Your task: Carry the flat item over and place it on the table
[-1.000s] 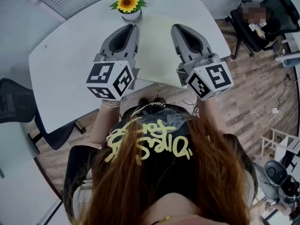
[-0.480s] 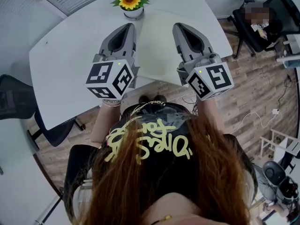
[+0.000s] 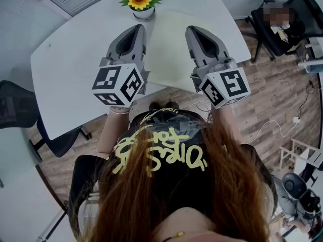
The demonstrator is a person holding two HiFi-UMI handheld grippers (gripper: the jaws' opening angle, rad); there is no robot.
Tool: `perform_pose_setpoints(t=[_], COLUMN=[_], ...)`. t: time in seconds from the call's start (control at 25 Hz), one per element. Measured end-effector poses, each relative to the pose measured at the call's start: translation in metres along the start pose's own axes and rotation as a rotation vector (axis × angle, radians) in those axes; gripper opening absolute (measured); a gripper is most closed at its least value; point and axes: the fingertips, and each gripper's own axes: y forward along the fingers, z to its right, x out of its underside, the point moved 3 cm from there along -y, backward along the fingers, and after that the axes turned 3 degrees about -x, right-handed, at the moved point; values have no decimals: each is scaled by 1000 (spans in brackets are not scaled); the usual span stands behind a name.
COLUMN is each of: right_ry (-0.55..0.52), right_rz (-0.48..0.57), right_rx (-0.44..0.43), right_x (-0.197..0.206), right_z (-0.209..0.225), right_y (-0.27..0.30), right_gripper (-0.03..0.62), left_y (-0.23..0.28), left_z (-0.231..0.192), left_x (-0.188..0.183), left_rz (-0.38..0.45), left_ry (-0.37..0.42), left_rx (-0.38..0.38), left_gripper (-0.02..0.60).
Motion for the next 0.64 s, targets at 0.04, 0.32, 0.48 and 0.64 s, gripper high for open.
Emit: perform_pose_setpoints(t=[0.04, 0.32, 0.48, 0.64], right_ry=[-4, -2, -5, -9], right_rz=[0, -1, -6, -8], right_rx=[0, -8, -7, -7], right_x=[-1, -1, 0, 1], right_z=[0, -3, -4, -5], right_y=[1, 2, 3, 4], right_gripper=[3, 3, 3, 3], left_y=[1, 2, 4, 5], left_z=[0, 0, -1, -2], left_x=[0, 1, 2, 2], left_rz=[-1, -4, -7, -12], left_ry=[1, 0, 0, -2], left_rx=[2, 18, 24, 34], left_gripper=[-8, -8, -8, -8])
